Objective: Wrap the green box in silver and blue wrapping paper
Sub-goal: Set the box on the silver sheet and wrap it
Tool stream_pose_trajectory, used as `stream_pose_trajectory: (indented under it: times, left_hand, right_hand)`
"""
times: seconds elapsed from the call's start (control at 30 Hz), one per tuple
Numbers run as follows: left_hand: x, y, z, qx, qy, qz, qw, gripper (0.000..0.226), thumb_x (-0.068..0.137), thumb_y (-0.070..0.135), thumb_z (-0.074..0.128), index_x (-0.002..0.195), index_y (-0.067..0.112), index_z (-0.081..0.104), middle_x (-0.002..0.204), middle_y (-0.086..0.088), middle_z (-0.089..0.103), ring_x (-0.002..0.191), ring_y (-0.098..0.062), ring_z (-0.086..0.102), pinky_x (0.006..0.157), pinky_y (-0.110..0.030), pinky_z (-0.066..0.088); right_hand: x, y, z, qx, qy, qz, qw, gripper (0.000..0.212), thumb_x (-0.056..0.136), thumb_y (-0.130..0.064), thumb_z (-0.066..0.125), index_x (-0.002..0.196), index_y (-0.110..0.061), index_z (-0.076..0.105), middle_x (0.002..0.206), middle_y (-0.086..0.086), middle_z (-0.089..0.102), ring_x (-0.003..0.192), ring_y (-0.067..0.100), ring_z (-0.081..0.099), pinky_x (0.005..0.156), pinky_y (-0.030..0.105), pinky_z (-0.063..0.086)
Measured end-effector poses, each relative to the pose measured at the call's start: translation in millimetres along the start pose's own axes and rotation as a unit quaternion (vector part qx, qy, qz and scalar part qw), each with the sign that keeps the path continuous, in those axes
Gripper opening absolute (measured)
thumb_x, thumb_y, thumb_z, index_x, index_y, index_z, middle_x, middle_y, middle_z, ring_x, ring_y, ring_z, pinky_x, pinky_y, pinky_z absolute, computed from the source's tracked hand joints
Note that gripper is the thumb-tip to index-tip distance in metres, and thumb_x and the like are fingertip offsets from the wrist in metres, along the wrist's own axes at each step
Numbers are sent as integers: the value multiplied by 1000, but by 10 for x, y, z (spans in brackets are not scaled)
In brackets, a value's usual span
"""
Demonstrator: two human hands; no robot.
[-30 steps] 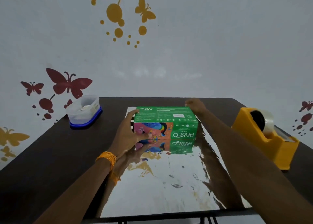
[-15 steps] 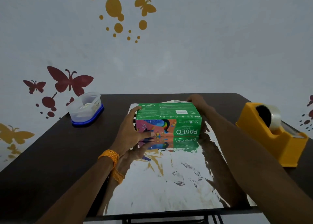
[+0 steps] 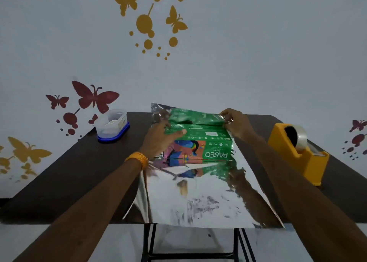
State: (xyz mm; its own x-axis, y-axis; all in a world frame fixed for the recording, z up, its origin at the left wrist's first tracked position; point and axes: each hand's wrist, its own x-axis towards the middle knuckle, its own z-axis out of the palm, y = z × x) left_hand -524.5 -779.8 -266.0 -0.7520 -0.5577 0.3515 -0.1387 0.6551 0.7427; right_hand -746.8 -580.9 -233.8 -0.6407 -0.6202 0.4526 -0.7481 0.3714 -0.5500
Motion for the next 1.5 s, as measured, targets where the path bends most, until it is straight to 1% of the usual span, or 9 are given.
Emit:
stream_pose_trajectory:
  times: [0.13,0.23,0.37,0.47,0.6,0.83,1.1,1.27,1.5]
  left_hand:
    - [49,133,-131,26,73,24,997,62,70,50,79,118,19,53,116,-2,57,107,-23,57,90,-43,52]
    - [56,248,-179,175,135,100,970,96,60,55,85,138,21,41,131,-6,45,119,-26,45,99,-47,44]
    - [97,371,-77,329,-35,171,928,126,55,75,77,155,25,20,162,-5,14,149,-29,3,118,-57,7]
    - [120,348,31,376,-124,165,904,100,67,68,73,149,22,38,155,-1,37,151,-23,9,118,-60,-8]
    - [47,351,64,418,-77,201,883,61,70,71,65,114,28,63,105,8,63,123,-21,50,112,-66,9]
    - [-112,456,54,489,-43,205,846,63,71,77,58,114,32,63,113,8,66,118,-21,45,96,-46,26]
    - [-236,517,18,487,-63,187,850,86,77,74,57,144,22,43,150,-1,45,146,-23,25,117,-51,12]
    - [-265,612,55,477,-104,176,855,64,85,63,56,132,20,57,128,0,63,128,-22,51,119,-55,1]
    - [-398,628,117,436,-46,211,873,42,82,54,67,114,26,66,107,5,65,100,-20,61,102,-42,29]
  right_hand:
    - [-120,-70,-33,-73,-10,-17,997,21,84,10,59,91,-2,74,84,2,62,81,18,54,72,25,37]
    - [-209,-124,-47,-102,-10,-32,994,27,80,7,58,80,-13,76,84,4,74,78,20,65,68,28,48]
    - [-358,-213,-72,-155,1,-21,988,25,82,-1,56,84,-16,76,91,4,75,79,24,66,71,33,52]
    - [-511,-324,-102,-206,36,-43,977,18,82,-12,63,88,-17,78,92,5,75,87,28,67,76,35,52]
    - [-666,-462,-87,-220,33,-71,972,20,84,-33,66,93,-20,77,96,1,75,94,25,66,88,39,51]
    - [-796,-672,99,-180,-78,-116,974,67,83,-37,74,142,-14,53,147,7,51,137,25,44,112,39,32]
    - [-836,-694,190,-260,-92,-131,952,37,93,-32,65,128,-21,64,127,-1,68,120,20,60,122,46,16]
    - [-924,-702,195,-267,-41,-150,951,25,90,-33,68,114,-26,71,110,-4,73,106,19,65,113,40,27]
    - [-1049,-689,96,-211,-20,-138,968,43,84,-33,79,122,-19,67,114,1,70,109,24,61,88,38,48]
